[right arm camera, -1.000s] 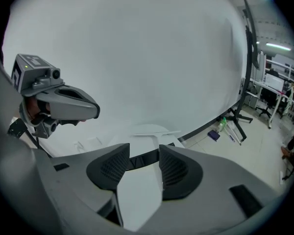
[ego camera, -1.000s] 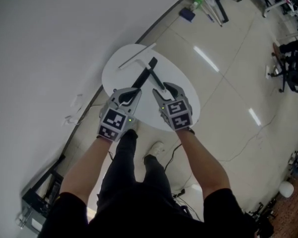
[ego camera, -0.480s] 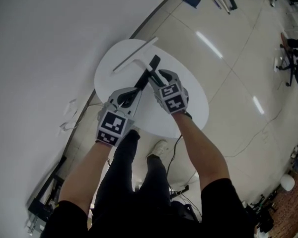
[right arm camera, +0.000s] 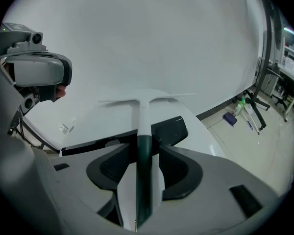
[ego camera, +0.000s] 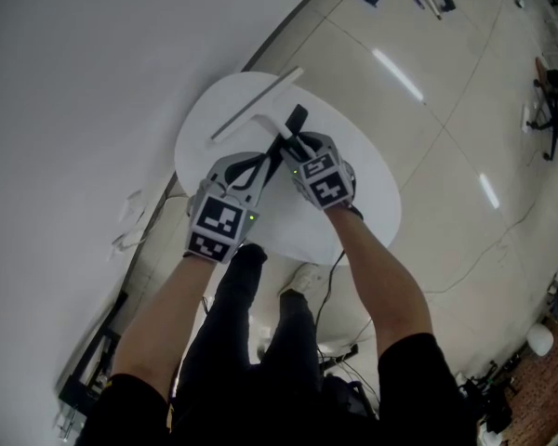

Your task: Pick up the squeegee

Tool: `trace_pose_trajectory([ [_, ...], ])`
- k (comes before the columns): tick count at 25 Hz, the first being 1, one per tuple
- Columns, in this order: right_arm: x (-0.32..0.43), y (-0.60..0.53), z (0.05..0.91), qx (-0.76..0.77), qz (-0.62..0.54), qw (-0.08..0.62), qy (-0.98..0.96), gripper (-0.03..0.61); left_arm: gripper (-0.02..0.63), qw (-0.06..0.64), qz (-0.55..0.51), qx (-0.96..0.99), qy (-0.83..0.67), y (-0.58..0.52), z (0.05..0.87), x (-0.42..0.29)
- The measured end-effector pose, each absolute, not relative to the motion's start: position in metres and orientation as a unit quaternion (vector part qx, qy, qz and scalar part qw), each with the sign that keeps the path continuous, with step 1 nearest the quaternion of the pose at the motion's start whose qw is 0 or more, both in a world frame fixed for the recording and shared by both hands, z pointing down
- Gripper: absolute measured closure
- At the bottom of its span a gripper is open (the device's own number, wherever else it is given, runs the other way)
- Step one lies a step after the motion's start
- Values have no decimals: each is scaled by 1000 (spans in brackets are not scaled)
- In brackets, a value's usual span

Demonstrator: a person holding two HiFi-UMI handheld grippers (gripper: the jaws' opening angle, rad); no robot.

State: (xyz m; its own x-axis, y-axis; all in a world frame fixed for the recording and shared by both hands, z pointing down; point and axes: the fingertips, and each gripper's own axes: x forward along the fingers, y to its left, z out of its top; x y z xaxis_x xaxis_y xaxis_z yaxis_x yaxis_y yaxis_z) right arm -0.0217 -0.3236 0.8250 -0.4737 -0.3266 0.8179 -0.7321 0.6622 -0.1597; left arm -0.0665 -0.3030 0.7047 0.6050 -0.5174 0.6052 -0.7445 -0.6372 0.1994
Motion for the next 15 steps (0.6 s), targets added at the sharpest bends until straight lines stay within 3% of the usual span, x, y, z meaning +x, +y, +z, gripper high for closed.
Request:
trace_pose_trajectory([
  [5, -26, -323, 826, 318, 243, 400, -824, 423, 607, 226, 260, 866, -362, -303, 710, -67],
  [7, -25, -323, 826, 326, 242, 400, -822, 471, 607, 225, 261, 867, -361, -301, 708, -66],
  [15, -29, -312, 790, 342, 248, 376, -825, 476, 607, 210, 259, 866, -372, -284, 682, -74],
])
